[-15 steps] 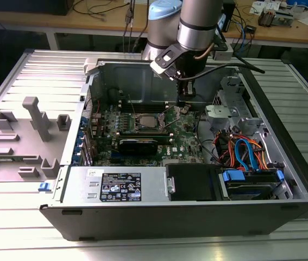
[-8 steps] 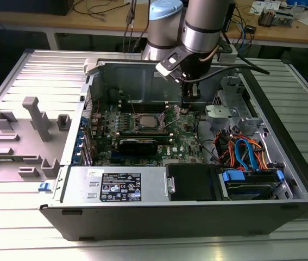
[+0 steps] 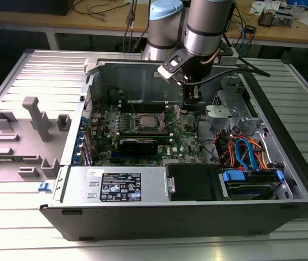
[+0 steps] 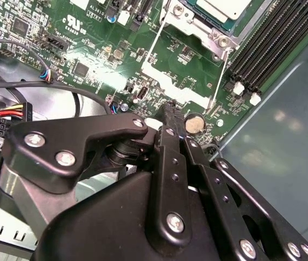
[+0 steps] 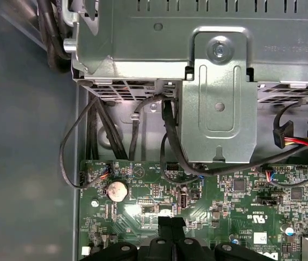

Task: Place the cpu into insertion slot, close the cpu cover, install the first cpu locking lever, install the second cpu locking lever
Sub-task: 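Close the cpu cover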

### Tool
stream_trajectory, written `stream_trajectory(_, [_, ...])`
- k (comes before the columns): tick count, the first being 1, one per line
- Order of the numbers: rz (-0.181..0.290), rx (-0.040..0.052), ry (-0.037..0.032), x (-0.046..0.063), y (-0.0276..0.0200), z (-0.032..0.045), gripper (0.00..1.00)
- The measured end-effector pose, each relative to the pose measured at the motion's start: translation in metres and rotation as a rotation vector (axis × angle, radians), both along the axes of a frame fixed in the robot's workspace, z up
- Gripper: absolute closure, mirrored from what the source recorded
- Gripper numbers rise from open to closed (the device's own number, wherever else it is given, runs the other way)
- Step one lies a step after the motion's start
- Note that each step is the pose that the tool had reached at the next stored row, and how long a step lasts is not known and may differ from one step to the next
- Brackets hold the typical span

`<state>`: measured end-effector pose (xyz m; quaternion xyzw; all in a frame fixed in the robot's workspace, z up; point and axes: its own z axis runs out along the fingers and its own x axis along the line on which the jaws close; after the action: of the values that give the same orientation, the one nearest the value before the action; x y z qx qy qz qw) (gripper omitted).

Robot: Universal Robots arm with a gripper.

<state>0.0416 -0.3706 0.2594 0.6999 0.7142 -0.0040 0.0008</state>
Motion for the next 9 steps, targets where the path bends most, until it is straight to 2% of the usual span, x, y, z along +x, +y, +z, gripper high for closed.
stream_trajectory(9, [0.017, -0.0001, 0.0, 0.0018, 0.0, -0.0037, 0.89])
